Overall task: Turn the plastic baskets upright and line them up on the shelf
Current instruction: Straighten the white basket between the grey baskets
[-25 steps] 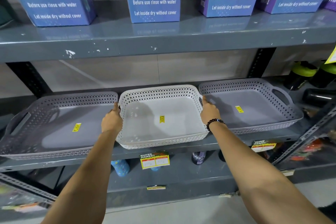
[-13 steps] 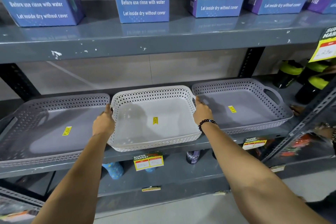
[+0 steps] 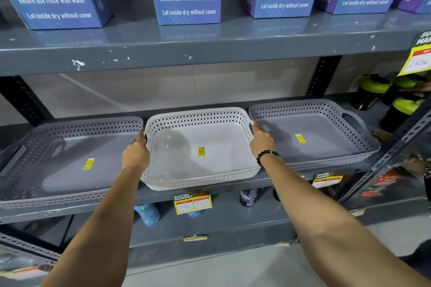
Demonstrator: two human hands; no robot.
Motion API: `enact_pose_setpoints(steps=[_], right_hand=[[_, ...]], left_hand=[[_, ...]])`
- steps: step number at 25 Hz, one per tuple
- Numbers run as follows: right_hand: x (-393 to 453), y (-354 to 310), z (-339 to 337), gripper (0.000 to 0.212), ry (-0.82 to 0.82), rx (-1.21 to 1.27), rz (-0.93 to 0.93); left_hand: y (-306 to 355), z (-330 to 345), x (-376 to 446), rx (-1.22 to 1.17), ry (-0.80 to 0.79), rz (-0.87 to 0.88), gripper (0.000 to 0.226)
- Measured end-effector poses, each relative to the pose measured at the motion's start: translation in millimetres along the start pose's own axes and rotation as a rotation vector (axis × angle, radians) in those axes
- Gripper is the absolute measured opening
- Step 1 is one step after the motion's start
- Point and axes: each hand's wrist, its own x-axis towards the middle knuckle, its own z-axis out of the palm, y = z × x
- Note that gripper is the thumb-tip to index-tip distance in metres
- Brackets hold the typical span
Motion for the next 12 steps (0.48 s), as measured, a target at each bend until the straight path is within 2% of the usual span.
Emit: enact_pose_setpoints(steps=[12], right_hand=[[5.0, 3.7, 6.0, 0.069, 0.016, 0.024, -0.005]], left_hand=[[2.4, -5.2, -4.9, -0.005, -0.013, -0.016, 0.066]])
